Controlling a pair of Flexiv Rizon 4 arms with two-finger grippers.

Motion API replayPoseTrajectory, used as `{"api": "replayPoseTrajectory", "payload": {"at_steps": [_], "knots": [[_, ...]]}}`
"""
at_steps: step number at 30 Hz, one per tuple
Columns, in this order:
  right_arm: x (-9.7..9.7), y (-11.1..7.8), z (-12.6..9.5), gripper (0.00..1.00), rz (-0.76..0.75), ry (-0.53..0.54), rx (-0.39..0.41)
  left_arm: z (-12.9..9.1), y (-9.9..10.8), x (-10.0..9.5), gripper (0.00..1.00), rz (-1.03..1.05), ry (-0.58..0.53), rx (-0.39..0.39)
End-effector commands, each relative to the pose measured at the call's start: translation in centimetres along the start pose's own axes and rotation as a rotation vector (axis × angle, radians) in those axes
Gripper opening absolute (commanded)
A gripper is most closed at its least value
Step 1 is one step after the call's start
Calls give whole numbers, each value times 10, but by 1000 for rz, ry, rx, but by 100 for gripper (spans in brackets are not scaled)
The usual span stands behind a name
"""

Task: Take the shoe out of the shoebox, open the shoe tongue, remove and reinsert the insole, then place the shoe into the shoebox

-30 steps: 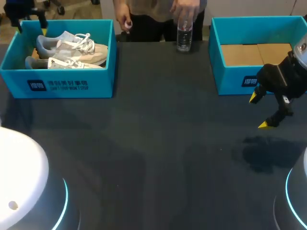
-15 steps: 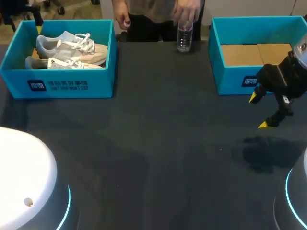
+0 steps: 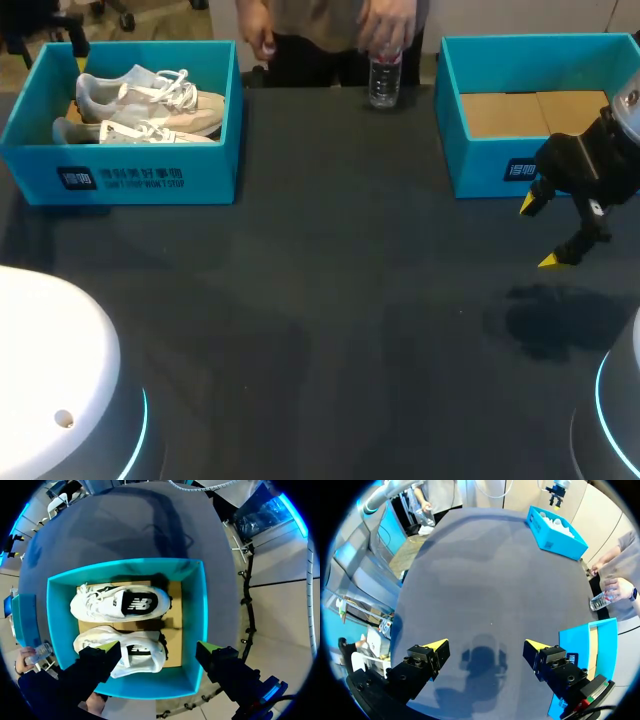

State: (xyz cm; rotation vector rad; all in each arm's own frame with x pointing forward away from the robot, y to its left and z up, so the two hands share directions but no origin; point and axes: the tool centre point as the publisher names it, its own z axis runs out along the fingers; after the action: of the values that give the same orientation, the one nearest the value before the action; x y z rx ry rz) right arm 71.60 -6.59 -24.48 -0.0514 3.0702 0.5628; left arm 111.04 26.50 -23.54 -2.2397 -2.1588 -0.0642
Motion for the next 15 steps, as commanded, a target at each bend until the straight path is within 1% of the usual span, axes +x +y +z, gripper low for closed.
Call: {"api": "replayPoseTrajectory", "payload": {"at_steps": [1,5,7,8,11,15], "knots": [[0,0,1,100,1,-1,3,3,-2,5,100,15,-7,18],[0,0,1,100,1,-1,3,15,-10,9,100,7,-6,7],[0,0,1,100,1,-1,3,20,-12,10,100,-4,-4,-15],[0,0,1,100,1,-1,3,24,-14,11,100,32,-18,16],[0,0,1,100,1,-1,3,31,-18,12,100,41,-4,17],[0,0,1,100,1,-1,3,40,-23,14,100,70,0,43]]}}
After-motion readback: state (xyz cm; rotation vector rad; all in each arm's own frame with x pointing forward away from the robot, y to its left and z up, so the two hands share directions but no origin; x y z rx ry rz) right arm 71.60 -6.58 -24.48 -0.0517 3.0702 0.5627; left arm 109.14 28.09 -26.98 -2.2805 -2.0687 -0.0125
